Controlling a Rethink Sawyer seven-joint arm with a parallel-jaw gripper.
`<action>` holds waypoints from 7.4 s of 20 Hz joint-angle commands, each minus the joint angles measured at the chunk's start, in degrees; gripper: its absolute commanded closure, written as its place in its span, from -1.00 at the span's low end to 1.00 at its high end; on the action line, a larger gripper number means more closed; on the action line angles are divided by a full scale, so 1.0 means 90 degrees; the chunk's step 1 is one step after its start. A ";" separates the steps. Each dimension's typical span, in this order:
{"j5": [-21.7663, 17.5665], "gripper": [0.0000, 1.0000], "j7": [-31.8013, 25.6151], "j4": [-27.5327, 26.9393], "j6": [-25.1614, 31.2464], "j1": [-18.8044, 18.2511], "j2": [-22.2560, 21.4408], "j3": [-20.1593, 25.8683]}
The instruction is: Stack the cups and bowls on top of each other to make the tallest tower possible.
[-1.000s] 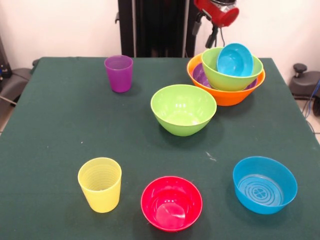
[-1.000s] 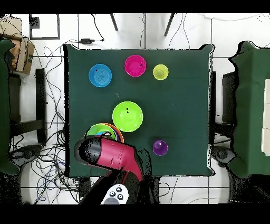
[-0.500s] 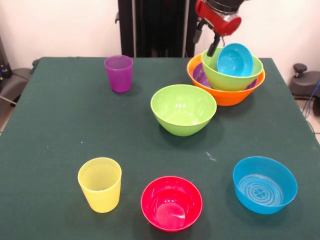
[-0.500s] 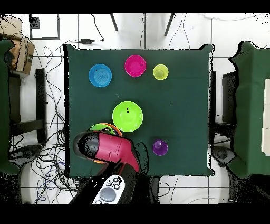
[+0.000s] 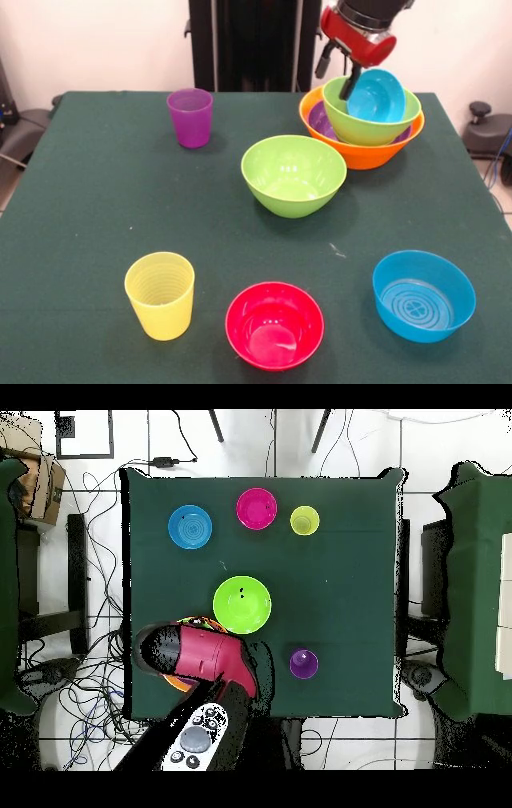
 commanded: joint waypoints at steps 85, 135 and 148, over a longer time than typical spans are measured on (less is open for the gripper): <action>0.0310 1.00 0.1317 0.0131 0.1290 0.1393 -0.0602 -0.0280; 0.0084 1.00 0.0903 -0.1334 0.2434 0.0676 -0.0232 -0.0158; -0.0051 1.00 0.0167 -0.0524 0.1589 0.0266 -0.0599 0.0068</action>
